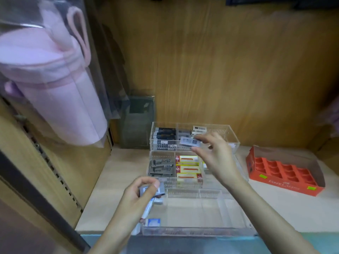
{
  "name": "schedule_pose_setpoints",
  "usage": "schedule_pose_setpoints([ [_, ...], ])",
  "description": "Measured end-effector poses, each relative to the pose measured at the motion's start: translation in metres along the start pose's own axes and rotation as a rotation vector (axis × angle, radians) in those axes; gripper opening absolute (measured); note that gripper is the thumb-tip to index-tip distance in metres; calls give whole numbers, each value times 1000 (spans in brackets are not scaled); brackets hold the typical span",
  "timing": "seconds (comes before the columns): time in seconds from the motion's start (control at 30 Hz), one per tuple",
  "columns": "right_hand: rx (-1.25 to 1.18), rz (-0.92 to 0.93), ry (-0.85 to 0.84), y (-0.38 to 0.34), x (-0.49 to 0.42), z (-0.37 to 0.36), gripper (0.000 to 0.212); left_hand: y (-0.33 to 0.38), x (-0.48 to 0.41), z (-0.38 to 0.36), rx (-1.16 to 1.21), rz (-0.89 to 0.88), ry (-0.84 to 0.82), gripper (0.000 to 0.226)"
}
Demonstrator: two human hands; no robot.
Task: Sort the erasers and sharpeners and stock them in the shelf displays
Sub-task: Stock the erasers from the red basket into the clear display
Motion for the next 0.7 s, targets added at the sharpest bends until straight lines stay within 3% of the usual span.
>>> schedule_pose_setpoints([
  [0.2, 293, -30, -49, 30, -98, -40, 19, -8, -11, 19, 24, 16, 66, 11],
  [0.5, 523, -138, -128, 50, -123, -73, 13, -7, -18, 18, 57, 23, 76, 15],
  [0.7, 690, -62, -53, 38, -125, -76, 18, -3, -22, 15, 97, -7, 80, 26],
])
Point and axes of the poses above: each hand's wrist, its own x-axis away from the middle knuckle, its own z-axis out of the back of the hand, y = z × x, the point moved 10 cm from there along -x, towards the middle knuckle, and after that the axes turned 11 degrees about -z, right-handed, at the moved point
